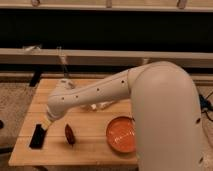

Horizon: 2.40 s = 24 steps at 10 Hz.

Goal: Place the white sponge in the ceramic cup

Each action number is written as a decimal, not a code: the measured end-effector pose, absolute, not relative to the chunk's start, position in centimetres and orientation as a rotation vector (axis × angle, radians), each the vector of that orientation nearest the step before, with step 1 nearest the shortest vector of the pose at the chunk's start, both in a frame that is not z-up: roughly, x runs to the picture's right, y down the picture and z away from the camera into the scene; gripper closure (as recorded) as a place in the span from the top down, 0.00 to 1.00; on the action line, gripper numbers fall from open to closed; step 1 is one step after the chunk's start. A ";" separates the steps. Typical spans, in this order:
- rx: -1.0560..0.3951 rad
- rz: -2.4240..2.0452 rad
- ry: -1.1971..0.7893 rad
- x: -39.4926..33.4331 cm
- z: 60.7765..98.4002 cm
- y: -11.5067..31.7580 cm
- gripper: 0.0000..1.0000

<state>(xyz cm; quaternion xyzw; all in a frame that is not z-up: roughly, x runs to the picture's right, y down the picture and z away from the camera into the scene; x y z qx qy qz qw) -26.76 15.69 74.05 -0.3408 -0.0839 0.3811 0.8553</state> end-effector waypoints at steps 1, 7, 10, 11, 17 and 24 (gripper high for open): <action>-0.716 0.801 -0.176 -26.7 74.1 15.7 0.76; -0.634 0.723 -0.223 -28.0 77.0 12.3 0.76; -0.583 0.572 -0.286 -30.2 79.5 10.2 0.76; -0.577 0.542 -0.300 -30.2 80.6 9.7 0.76; -0.562 0.459 -0.296 -31.0 84.2 8.7 0.76; -0.548 0.415 -0.236 -31.1 88.1 9.4 0.76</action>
